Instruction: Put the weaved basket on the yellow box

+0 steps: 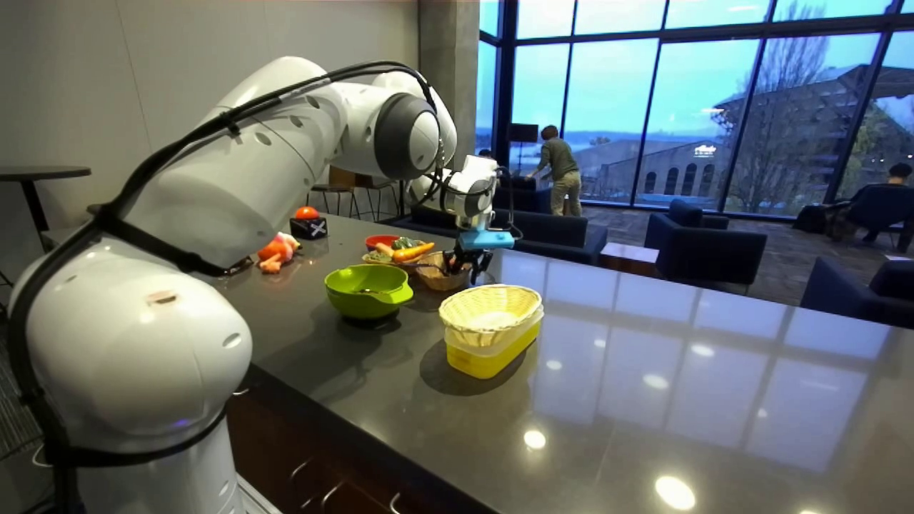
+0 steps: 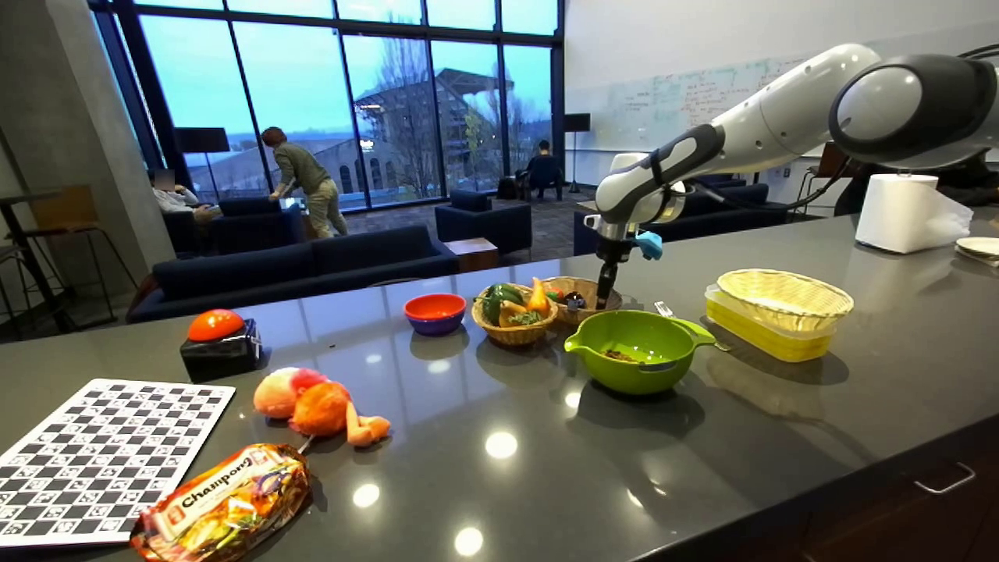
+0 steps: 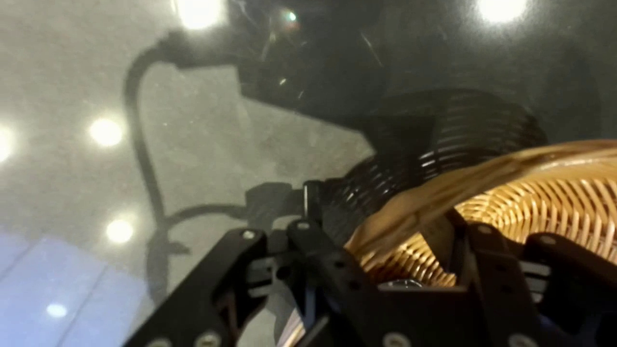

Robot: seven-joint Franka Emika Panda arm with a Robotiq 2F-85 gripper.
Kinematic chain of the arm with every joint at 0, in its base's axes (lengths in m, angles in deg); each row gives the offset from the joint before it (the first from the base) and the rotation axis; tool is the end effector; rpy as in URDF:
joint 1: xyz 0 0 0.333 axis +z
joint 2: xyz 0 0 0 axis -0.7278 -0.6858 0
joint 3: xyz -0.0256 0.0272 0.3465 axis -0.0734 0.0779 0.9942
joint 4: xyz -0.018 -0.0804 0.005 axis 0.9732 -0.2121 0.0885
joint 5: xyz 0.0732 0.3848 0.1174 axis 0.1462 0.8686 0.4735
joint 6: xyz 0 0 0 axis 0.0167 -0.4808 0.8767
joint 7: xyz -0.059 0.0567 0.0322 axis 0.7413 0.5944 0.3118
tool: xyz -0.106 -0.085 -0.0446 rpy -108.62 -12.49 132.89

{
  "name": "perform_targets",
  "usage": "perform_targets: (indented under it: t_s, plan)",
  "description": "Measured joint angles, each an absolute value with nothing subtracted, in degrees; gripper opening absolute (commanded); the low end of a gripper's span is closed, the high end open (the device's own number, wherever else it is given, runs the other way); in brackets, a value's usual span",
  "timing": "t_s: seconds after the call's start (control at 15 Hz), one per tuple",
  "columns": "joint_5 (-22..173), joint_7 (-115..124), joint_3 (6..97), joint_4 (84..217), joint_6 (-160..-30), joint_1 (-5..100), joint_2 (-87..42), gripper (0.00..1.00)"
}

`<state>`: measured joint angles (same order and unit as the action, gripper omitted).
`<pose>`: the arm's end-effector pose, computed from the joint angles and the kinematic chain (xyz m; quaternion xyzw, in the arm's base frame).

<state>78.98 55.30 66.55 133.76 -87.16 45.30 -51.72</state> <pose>0.7879 0.0966 0.2550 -0.8976 -0.4323 -0.0718 0.0475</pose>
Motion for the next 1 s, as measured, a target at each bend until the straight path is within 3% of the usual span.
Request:
perform_targets:
  t_s: [0.33, 0.4, 0.6, 1.0]
  plan:
    - [81.0, 55.2, 66.6, 133.0, -87.3, 45.1, -51.7, 0.0]
    - [81.5, 55.2, 66.6, 132.8, -87.4, 45.1, -51.7, 0.04]
    - [82.8, 55.2, 66.6, 132.2, -87.5, 44.8, -51.7, 0.0]
    - [84.0, 55.0, 66.6, 131.9, -87.4, 44.3, -51.7, 0.02]
